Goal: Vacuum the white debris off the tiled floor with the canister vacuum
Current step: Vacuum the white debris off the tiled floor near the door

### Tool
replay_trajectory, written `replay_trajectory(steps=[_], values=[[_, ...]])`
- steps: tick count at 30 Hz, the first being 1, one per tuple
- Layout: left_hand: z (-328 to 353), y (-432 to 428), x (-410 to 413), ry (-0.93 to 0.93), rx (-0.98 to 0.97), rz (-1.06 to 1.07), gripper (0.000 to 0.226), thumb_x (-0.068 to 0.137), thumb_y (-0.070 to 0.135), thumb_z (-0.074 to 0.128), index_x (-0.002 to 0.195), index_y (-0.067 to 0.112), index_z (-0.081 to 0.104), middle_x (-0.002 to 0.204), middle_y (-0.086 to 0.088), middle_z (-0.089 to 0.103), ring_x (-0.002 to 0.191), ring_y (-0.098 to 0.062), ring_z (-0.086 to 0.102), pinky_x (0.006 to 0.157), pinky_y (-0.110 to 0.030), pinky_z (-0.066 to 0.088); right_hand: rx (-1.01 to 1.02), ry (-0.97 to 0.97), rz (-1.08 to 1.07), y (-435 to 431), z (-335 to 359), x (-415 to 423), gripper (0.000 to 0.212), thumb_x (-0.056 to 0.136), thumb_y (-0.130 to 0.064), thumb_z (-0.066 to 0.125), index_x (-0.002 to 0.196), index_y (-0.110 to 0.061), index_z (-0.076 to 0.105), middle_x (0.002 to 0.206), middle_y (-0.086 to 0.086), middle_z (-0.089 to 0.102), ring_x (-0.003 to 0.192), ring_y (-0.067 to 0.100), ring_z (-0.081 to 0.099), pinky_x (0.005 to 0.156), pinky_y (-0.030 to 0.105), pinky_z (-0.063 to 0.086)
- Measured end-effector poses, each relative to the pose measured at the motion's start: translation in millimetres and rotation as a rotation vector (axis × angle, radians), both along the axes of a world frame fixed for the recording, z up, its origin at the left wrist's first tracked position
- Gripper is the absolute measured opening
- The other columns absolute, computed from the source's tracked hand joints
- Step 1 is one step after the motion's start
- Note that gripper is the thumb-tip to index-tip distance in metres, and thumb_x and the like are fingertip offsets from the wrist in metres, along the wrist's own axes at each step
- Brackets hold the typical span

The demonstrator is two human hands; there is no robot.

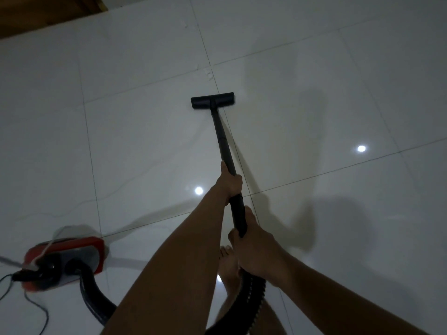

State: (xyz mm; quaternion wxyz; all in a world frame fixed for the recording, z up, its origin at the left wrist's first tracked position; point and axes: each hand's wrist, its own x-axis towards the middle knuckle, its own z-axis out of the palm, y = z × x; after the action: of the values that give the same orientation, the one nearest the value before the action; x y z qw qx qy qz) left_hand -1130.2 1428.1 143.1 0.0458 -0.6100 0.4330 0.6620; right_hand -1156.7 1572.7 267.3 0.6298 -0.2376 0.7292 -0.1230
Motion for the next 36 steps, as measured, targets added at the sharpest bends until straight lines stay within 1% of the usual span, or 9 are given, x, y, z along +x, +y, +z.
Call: replay_trajectory(steps=[6, 12, 15, 18, 22, 25, 27, 31, 36], values=[[-1, -14, -14, -0.024, -0.012, 0.001, 0.08, 0.102, 0.013, 0.044, 0.156, 0.031, -0.011, 0.121, -0.012, 0.048, 0.08, -0.02, 0.052, 0.086, -0.042, 0.052, -0.031, -0.005, 0.046, -13, -1, -19, 0.069, 0.108, -0.033, 0.041, 0.163, -0.037, 0.0, 0.111, 0.001, 0.067, 0.079, 0.013, 0.071, 0.075, 0.031, 0.061], [-11, -27, -28, -0.044, -0.012, 0.029, 0.081, 0.102, 0.014, 0.044, 0.155, 0.034, -0.014, 0.137, -0.018, 0.046, 0.084, -0.023, 0.052, 0.084, -0.041, 0.052, -0.059, -0.03, 0.045, -26, -8, -39, 0.07, 0.108, -0.03, 0.041, 0.162, -0.041, -0.002, 0.101, -0.004, 0.066, 0.074, 0.01, 0.07, 0.06, 0.02, 0.054], [-11, -35, -30, -0.041, -0.01, 0.033, 0.082, 0.101, 0.014, 0.044, 0.155, 0.034, -0.014, 0.137, -0.02, 0.047, 0.08, -0.021, 0.052, 0.078, -0.039, 0.05, -0.043, -0.068, 0.02, -34, -8, -41, 0.072, 0.109, -0.034, 0.043, 0.162, -0.044, -0.004, 0.114, -0.002, 0.066, 0.076, 0.01, 0.071, 0.06, 0.019, 0.056], [-13, -47, -32, -0.053, -0.006, 0.026, 0.081, 0.101, 0.016, 0.043, 0.155, 0.036, -0.014, 0.139, -0.021, 0.046, 0.091, -0.027, 0.056, 0.08, -0.041, 0.052, -0.039, -0.051, 0.016, -44, -13, -41, 0.068, 0.109, -0.036, 0.041, 0.163, -0.042, 0.0, 0.125, 0.0, 0.066, 0.075, 0.008, 0.07, 0.062, 0.019, 0.058], [-14, -67, -37, -0.056, -0.002, 0.026, 0.082, 0.101, 0.017, 0.043, 0.155, 0.037, -0.015, 0.135, -0.019, 0.048, 0.084, -0.024, 0.054, 0.085, -0.044, 0.053, -0.039, -0.024, -0.005, -62, -22, -45, 0.063, 0.109, -0.047, 0.038, 0.162, -0.04, 0.006, 0.121, 0.003, 0.067, 0.068, 0.005, 0.067, 0.043, 0.01, 0.045], [-15, -79, -40, -0.056, 0.001, 0.018, 0.081, 0.102, 0.017, 0.043, 0.154, 0.037, -0.016, 0.136, -0.018, 0.047, 0.082, -0.022, 0.052, 0.076, -0.039, 0.051, -0.049, -0.019, 0.003, -74, -26, -49, 0.064, 0.108, -0.047, 0.039, 0.162, -0.041, 0.006, 0.114, -0.003, 0.067, 0.071, 0.007, 0.069, 0.054, 0.017, 0.055], [-17, -88, -42, -0.052, 0.005, 0.02, 0.081, 0.102, 0.017, 0.043, 0.154, 0.036, -0.016, 0.136, -0.018, 0.046, 0.084, -0.023, 0.052, 0.077, -0.039, 0.05, -0.042, -0.039, 0.006, -83, -27, -52, 0.066, 0.109, -0.04, 0.041, 0.162, -0.041, 0.003, 0.109, -0.008, 0.063, 0.07, 0.005, 0.067, 0.051, 0.015, 0.051], [-19, -105, -46, -0.045, 0.002, 0.02, 0.082, 0.102, 0.015, 0.043, 0.154, 0.036, -0.017, 0.137, -0.017, 0.046, 0.085, -0.023, 0.053, 0.081, -0.041, 0.052, -0.026, -0.049, 0.023, -101, -30, -56, 0.07, 0.109, -0.036, 0.043, 0.162, -0.042, -0.003, 0.115, 0.001, 0.068, 0.074, 0.01, 0.07, 0.055, 0.02, 0.053], [-23, -129, -47, -0.042, -0.012, 0.017, 0.082, 0.102, 0.015, 0.043, 0.154, 0.036, -0.017, 0.135, -0.017, 0.047, 0.08, -0.021, 0.052, 0.077, -0.039, 0.051, -0.021, -0.05, 0.019, -124, -35, -58, 0.068, 0.109, -0.039, 0.043, 0.162, -0.04, 0.0, 0.115, 0.004, 0.069, 0.076, 0.01, 0.069, 0.055, 0.019, 0.049]])
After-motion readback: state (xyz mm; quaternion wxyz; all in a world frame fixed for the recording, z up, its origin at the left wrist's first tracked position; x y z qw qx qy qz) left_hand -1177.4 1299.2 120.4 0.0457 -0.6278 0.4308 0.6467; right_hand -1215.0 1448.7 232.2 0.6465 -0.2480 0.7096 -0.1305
